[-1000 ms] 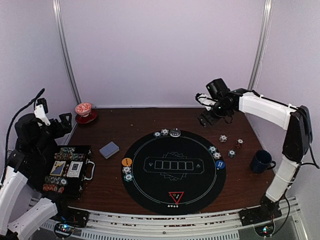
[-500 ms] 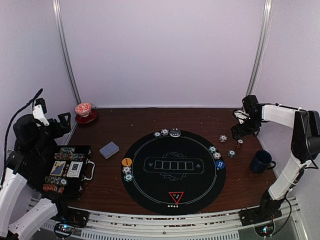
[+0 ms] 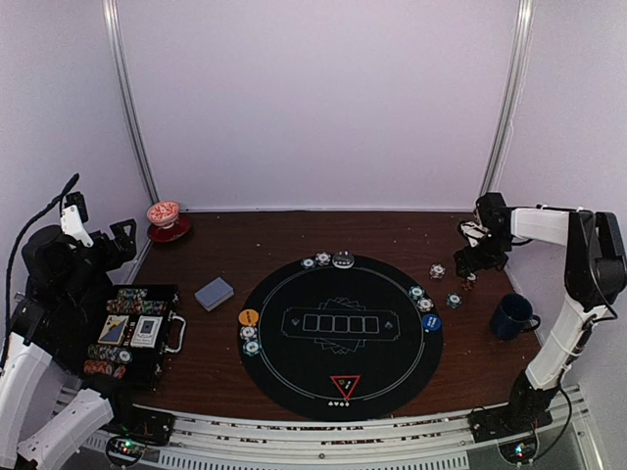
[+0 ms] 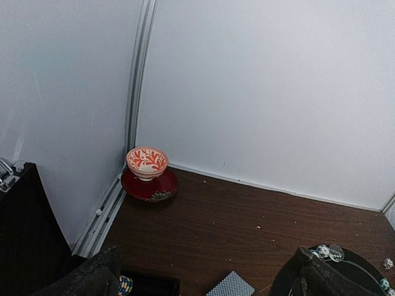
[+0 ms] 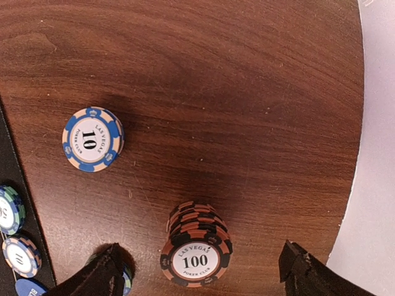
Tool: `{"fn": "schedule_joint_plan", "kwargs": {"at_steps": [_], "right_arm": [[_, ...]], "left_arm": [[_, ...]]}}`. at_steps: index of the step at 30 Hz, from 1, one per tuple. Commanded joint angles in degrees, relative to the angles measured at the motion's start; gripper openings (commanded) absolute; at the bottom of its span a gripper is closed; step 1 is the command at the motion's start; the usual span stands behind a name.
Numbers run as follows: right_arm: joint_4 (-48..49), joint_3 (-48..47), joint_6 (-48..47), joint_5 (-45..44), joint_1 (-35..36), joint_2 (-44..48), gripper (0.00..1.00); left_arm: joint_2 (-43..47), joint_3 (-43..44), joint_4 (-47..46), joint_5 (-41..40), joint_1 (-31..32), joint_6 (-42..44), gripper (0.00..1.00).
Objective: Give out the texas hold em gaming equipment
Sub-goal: Pick up the pile of poker chips from the pile of poker chips.
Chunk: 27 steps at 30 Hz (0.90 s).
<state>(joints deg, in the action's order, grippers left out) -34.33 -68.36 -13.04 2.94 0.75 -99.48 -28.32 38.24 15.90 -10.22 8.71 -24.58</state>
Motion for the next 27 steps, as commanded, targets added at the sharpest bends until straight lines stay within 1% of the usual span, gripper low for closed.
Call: {"fn": "schedule_joint_plan", "kwargs": {"at_steps": [1,8,15,20,27], "right_arm": [[0.6,0.1,1.0,0.8,-1.7,-1.1,0.87],[-0.9,1.0,-0.9,2.6,-2.6,-1.6,0.84],[-2.1,1.2,-2.0,3.6,-2.6,-2.1,0.77],[-2.2,1.4,-2.1,3.7,-2.6,-2.3,0.74],[-2.6,1.1,-2.2,4.1,-2.6,-3.6,0.65]], "left_arm": [[0.3,-0.4,-3.0,-0.1,-0.5,0.0,0.98],[0.3,-0.4,-3.0,0.1,-0.4,0.0,0.98],[0.4,-0.4,-3.0,0.0,-0.5,-0.1,0.98],[0.4,-0.4,-3.0,0.0,-0.6,0.0,0.98],[0.5,-0.4,-3.0,0.1,-0.6,0.0,0.98]]}}
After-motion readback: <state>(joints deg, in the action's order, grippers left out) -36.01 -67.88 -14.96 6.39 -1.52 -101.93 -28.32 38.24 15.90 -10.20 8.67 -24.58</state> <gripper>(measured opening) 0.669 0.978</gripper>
